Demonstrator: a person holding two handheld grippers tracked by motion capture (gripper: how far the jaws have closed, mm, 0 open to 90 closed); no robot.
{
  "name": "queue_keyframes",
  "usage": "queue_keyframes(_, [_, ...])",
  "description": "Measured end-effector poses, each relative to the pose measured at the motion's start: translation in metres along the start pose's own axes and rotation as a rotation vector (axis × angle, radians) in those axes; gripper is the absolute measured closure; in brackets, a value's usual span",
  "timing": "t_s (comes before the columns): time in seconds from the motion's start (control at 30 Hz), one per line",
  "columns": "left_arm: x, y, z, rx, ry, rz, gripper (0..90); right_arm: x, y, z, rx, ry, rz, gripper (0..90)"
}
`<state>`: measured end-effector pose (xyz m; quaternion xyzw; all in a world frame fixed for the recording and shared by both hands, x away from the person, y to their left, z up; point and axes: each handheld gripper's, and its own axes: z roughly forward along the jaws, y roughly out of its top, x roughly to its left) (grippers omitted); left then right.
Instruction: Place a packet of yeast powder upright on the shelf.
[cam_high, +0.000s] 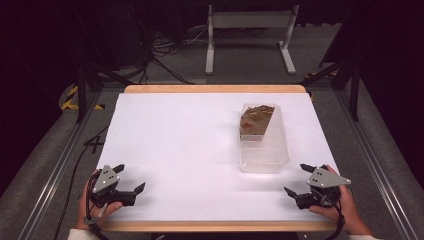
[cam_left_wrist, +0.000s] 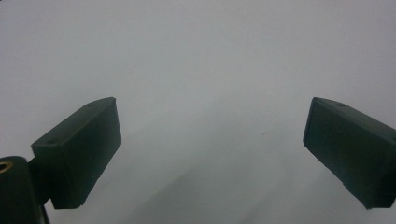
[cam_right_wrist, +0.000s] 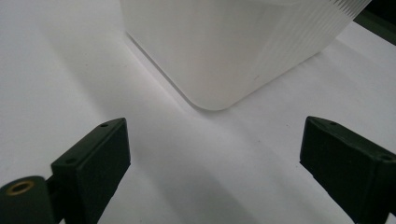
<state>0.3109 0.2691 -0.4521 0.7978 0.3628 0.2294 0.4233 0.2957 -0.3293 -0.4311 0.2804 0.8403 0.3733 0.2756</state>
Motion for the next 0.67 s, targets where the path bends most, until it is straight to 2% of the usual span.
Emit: queue_keyframes(0.67, [-0.0003, 0.0021, 0.0018, -0.003, -0.003, -0.001, 4.7, -0.0018, -0.0011, -0.0013, -0.007, -0.002, 0.01, 9.2])
